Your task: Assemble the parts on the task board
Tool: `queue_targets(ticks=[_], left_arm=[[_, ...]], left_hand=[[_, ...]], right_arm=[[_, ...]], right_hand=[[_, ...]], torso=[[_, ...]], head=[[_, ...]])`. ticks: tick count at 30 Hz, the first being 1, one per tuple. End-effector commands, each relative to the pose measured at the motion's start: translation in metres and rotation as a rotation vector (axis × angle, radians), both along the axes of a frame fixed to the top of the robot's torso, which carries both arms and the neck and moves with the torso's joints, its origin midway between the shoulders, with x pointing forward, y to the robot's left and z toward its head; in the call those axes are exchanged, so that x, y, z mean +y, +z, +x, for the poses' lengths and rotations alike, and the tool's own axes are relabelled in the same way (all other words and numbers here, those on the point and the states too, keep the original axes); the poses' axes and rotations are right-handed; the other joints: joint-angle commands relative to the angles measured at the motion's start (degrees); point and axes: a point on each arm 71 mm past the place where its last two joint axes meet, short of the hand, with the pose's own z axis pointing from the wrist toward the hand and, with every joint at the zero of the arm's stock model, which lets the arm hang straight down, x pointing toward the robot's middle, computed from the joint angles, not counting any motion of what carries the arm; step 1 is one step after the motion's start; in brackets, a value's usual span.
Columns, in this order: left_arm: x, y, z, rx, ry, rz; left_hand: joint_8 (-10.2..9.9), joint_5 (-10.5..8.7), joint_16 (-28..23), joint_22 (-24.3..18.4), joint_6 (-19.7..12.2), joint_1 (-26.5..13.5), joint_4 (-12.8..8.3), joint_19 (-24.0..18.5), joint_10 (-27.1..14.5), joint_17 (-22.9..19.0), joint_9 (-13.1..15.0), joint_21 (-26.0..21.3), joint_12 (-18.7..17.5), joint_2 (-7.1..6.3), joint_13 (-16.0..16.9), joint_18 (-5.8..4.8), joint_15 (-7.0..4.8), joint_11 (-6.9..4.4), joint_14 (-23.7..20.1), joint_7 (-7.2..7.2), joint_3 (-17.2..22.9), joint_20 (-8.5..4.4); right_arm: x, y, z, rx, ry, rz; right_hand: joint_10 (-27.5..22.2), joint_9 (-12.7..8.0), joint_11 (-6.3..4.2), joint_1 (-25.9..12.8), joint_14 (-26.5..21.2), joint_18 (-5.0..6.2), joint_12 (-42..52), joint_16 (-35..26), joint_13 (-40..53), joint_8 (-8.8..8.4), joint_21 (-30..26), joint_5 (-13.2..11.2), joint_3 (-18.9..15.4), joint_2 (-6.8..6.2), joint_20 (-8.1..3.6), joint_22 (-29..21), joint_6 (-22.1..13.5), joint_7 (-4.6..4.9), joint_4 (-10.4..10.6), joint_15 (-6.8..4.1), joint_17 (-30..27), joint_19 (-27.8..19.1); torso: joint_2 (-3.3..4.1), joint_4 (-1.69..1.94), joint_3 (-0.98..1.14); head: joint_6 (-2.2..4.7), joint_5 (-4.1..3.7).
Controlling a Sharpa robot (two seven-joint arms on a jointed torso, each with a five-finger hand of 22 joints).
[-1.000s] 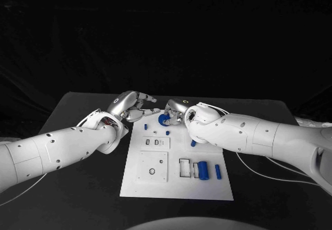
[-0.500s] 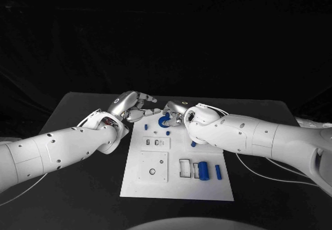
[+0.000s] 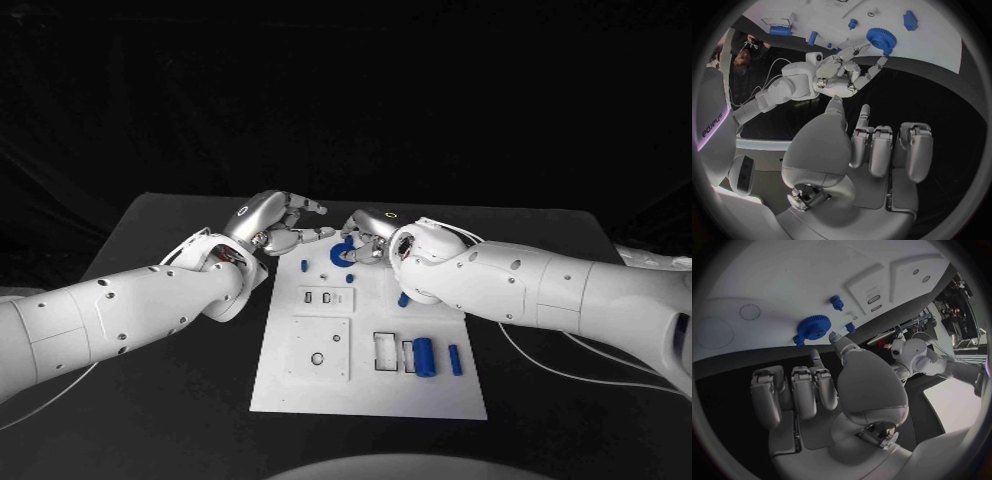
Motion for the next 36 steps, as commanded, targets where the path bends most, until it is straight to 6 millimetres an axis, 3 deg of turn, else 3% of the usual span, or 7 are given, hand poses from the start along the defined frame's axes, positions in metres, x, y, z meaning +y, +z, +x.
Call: queue_targets(ticks=[1,6,10,16,23,30,36], left_arm=[[-0.001,0.002,0.000,-0.017,-0.007,-0.001],[0.000,0.002,0.001,-0.022,-0.003,-0.002],[0.000,0.001,0.002,-0.024,-0.002,-0.001],[-0.002,0.000,0.004,-0.024,-0.004,0.001],[-0.001,-0.003,0.004,-0.021,-0.005,0.005],[0.000,-0.005,0.004,-0.019,-0.004,0.007],[0.002,-0.006,0.004,-0.017,-0.001,0.009]], left_hand=[[-0.24,-0.17,0.15,15.09,-0.20,0.12,0.14,6.13,6.05,15.09,-0.08,0.14,0.15,0.66,15.09,-0.42,0.39,0.45,6.17,0.12,-0.34,0.37],[-0.23,-0.16,0.15,15.09,-0.18,0.17,0.13,6.13,6.05,15.09,-0.09,0.14,0.15,0.73,15.09,-0.42,0.38,0.44,6.17,0.11,-0.38,0.38],[-0.25,-0.16,0.15,15.09,-0.20,0.19,0.12,6.13,6.05,15.09,-0.09,0.14,0.15,0.73,15.09,-0.42,0.38,0.44,6.17,0.11,-0.39,0.38],[-0.26,-0.16,0.15,15.09,-0.22,0.22,0.11,6.13,6.05,15.09,-0.10,0.14,0.15,0.74,15.09,-0.42,0.39,0.44,6.17,0.12,-0.40,0.38],[-0.25,-0.14,0.15,15.09,-0.23,0.72,0.12,6.13,6.05,15.09,-0.15,0.14,0.15,1.07,15.09,-0.42,0.50,0.62,6.17,0.23,-0.99,0.45],[-0.23,-0.13,0.15,15.09,-0.13,0.90,0.13,6.13,6.05,15.09,-0.17,0.14,0.15,1.29,15.09,-0.42,0.59,0.71,6.17,0.28,-1.40,0.52],[-0.23,-0.13,0.15,15.09,-0.13,0.91,0.13,6.13,6.05,15.09,-0.17,0.14,0.15,1.30,15.09,-0.42,0.59,0.72,6.17,0.28,-1.41,0.53]], right_arm=[[-0.005,0.017,-0.004,-0.063,-0.002,0.152],[-0.026,0.044,-0.014,-0.048,-0.012,0.262],[-0.053,0.069,-0.022,-0.023,-0.016,0.307],[-0.103,0.086,-0.032,0.004,-0.040,0.270],[-0.147,0.073,-0.042,-0.019,-0.068,0.128],[-0.179,0.047,-0.045,0.014,-0.130,0.053],[-0.189,0.027,-0.045,0.059,-0.164,0.019]], right_hand=[[6.00,0.30,-0.16,-0.42,5.98,-0.39,0.23,0.23,15.08,0.71,0.26,0.74,-0.24,0.71,0.01,15.07,1.68,0.00,0.41,-0.07,15.06,6.00],[6.00,0.42,-0.16,-3.63,5.98,-0.39,0.23,0.23,15.08,0.95,0.26,3.58,-1.01,0.99,-0.01,15.07,3.43,0.05,2.52,-0.06,15.06,6.00],[6.00,0.47,-0.86,-6.54,5.98,-0.39,0.23,0.23,15.08,0.79,0.26,7.14,-1.47,0.72,-0.28,15.07,4.26,-0.87,4.11,-0.47,15.06,6.00],[6.00,0.14,-2.13,-3.86,5.98,-0.39,0.23,0.23,15.08,-0.66,0.26,4.09,-0.28,0.49,-1.15,15.07,2.32,-2.22,2.05,-1.43,15.06,6.00],[6.00,0.36,-2.70,-1.78,5.98,-0.39,0.23,0.23,15.08,-0.79,0.26,-2.30,-0.76,-0.23,-1.88,15.07,2.38,-2.75,0.94,-2.08,15.06,6.00],[6.00,0.40,-2.82,-1.51,5.98,-0.39,0.23,0.23,15.08,-0.82,0.26,-2.94,-1.01,-0.38,-1.98,15.07,2.35,-2.90,0.92,-2.17,15.06,6.00],[6.00,0.26,-3.05,-0.56,5.98,-0.39,0.23,0.23,15.08,-1.21,0.26,-3.18,-1.13,-0.32,-2.17,15.07,1.31,-3.13,0.64,-2.37,15.06,6.00]], torso=[[-0.12,-0.08,0.04],[-0.09,-0.03,0.01],[-0.21,-0.16,0.02],[-0.70,-0.35,-0.04],[-0.84,-0.78,0.25],[-0.73,-0.92,0.28],[-0.73,-0.70,0.20]], head=[[0.02,0.26],[0.06,-0.06],[-0.06,-0.16],[-0.02,-1.07],[0.22,-2.47],[0.79,-4.66],[0.80,-5.36]])
